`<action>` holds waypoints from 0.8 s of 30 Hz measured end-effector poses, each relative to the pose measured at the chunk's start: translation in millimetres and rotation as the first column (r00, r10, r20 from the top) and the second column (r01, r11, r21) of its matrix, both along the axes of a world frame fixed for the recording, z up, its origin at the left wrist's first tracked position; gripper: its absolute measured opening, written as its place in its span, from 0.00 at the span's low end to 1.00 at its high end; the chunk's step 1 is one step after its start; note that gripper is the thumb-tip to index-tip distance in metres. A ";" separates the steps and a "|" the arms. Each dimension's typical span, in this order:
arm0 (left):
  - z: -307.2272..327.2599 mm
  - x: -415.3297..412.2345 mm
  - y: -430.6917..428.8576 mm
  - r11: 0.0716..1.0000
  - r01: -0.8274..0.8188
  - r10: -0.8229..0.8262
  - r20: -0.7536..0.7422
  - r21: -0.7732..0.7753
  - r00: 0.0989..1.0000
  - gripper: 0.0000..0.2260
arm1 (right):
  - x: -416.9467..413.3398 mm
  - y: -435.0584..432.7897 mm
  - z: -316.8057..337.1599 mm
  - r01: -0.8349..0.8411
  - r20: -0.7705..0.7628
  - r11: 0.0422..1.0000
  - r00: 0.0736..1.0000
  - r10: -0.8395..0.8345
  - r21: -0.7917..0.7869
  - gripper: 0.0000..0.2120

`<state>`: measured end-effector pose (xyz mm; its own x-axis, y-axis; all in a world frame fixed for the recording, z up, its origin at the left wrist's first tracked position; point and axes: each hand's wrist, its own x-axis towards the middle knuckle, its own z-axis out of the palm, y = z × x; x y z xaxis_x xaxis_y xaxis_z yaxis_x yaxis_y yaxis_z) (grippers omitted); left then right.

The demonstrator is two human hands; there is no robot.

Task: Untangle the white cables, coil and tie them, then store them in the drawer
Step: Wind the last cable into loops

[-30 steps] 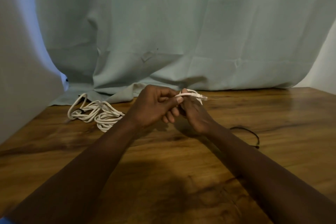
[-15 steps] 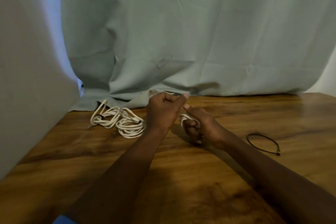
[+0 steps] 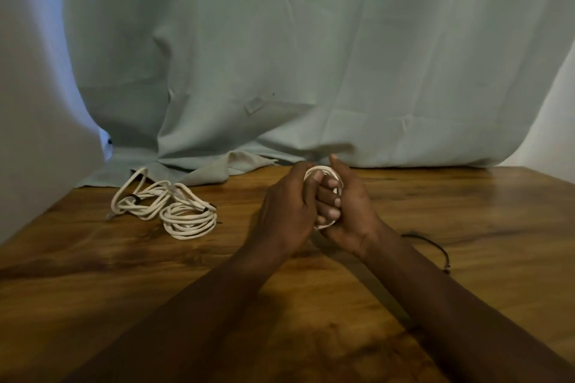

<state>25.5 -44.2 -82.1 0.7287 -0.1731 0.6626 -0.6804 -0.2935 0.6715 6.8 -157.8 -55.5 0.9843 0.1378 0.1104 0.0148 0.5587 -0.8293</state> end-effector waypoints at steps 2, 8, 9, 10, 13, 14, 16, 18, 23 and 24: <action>-1.5 -0.1 -5.8 0.991 -0.134 0.133 0.073 0.003 0.988 0.15 | 0.4 8.2 0.2 0.180 -0.002 0.981 0.984 -0.181 -0.068 0.29; -5.8 4.3 -13.6 0.966 -0.247 0.233 0.146 0.082 0.961 0.21 | 5.1 17.7 -5.0 0.614 0.092 0.757 0.787 -0.611 -0.223 0.26; -4.5 3.7 -15.3 0.964 -0.251 0.236 0.149 0.088 0.960 0.20 | 5.4 17.9 -4.8 0.643 0.086 0.732 0.762 -0.642 -0.227 0.25; -3.1 3.6 -17.4 0.962 -0.257 0.240 0.161 0.094 0.957 0.19 | 5.9 16.9 -4.9 0.657 0.082 0.716 0.748 -0.659 -0.237 0.25; 0.2 0.0 -19.9 0.986 -0.170 0.168 0.133 0.002 0.977 0.16 | 4.5 4.6 4.4 0.590 0.051 0.771 0.801 -0.597 -0.241 0.22; 1.6 -0.7 -19.4 0.992 -0.080 0.085 0.052 -0.100 0.995 0.15 | 3.9 -4.4 10.6 0.535 0.031 0.824 0.841 -0.540 -0.187 0.23; 1.1 -0.8 -19.0 0.957 0.062 -0.096 -0.109 -0.283 0.989 0.15 | 2.3 -28.6 28.2 0.474 0.029 0.880 0.881 -0.473 -0.022 0.24; -4.2 -0.6 -19.1 0.983 0.118 -0.128 -0.070 -0.142 0.989 0.11 | 0.9 -59.3 43.4 0.567 0.077 0.823 0.820 -0.567 0.029 0.25; -17.0 -14.7 -55.8 0.807 0.252 -0.347 0.084 0.533 0.934 0.15 | -1.4 -114.5 42.6 0.696 0.036 0.702 0.706 -0.707 0.147 0.22; -18.3 -17.2 -65.2 0.754 0.269 -0.387 0.074 0.599 0.919 0.16 | 0.5 -118.8 39.3 0.669 0.007 0.719 0.731 -0.682 0.188 0.22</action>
<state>8.3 -109.4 -100.4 0.4326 -0.7641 0.4786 -0.8976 -0.3149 0.3086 7.3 -276.6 -16.3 0.7970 -0.5874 0.1409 0.4951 0.5016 -0.7094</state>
